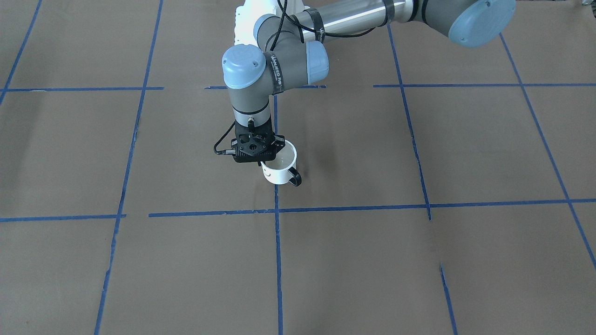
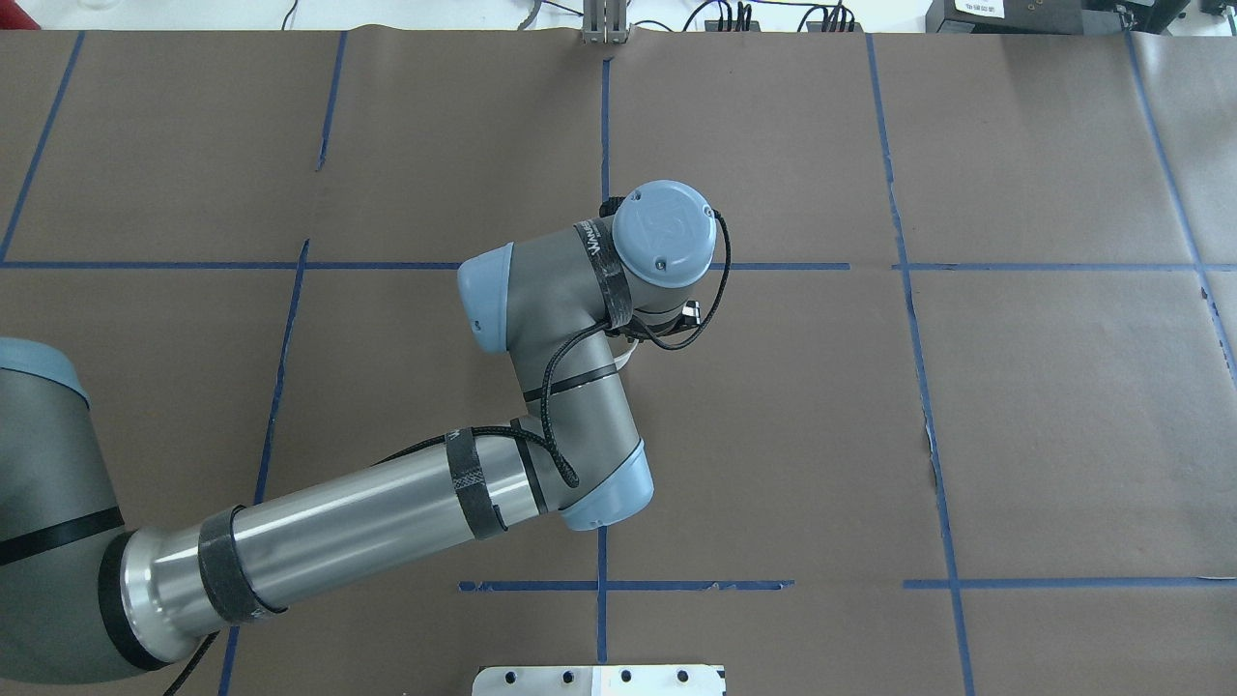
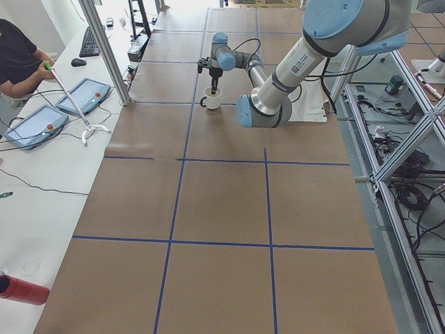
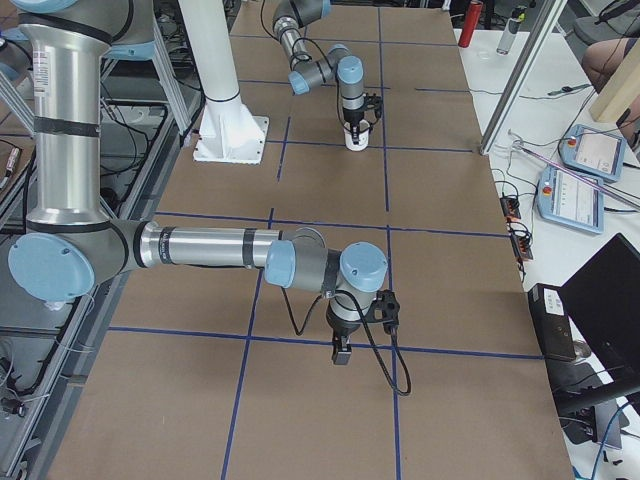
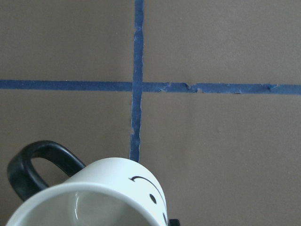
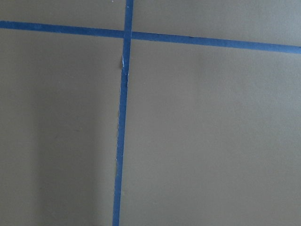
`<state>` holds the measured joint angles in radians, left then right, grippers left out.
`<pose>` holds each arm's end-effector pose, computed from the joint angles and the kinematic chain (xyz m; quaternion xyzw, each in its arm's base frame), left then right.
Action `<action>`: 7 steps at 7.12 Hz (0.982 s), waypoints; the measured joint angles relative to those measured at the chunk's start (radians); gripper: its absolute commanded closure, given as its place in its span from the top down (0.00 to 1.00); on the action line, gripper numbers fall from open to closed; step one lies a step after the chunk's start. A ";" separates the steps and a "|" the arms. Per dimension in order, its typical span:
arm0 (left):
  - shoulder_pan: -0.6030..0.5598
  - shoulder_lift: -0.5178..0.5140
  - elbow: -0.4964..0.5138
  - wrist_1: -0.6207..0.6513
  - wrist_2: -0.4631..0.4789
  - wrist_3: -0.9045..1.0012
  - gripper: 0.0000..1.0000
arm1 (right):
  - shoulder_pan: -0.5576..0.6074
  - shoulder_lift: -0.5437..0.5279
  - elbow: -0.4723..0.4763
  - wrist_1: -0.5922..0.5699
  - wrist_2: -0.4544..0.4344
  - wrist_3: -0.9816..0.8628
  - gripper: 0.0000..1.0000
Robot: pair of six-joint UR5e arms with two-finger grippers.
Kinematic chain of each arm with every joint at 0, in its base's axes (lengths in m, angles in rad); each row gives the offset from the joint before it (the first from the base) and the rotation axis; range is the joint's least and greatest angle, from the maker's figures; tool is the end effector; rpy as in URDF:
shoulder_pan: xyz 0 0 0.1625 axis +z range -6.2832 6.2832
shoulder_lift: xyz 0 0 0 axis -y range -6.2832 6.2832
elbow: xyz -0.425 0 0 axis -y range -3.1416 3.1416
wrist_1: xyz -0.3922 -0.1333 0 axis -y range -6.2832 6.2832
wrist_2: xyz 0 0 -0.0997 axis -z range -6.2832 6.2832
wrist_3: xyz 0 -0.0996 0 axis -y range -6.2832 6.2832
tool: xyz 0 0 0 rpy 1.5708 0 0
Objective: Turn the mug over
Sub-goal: 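Lower the upright mug onto the table with the left gripper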
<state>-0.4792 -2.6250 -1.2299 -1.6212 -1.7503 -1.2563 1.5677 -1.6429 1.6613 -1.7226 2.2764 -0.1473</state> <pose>0.6619 -0.4741 0.1176 0.0667 0.3744 -0.0427 0.9239 0.0673 -0.4505 0.6676 -0.0375 -0.3484 -0.0474 0.9354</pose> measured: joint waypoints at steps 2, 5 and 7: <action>0.001 -0.003 -0.004 -0.001 0.000 0.001 0.07 | 0.000 0.000 0.000 0.000 0.000 0.000 1.00; 0.001 -0.003 -0.004 -0.002 0.001 0.004 1.00 | 0.000 0.000 0.000 0.000 0.000 0.000 1.00; 0.000 -0.003 -0.005 0.000 0.002 0.008 1.00 | 0.000 0.000 0.000 0.000 0.000 0.000 1.00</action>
<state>-0.4795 -2.6278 -1.2353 -1.6216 -1.7487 -1.2486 1.5677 -1.6429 1.6613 -1.7227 2.2764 -0.1472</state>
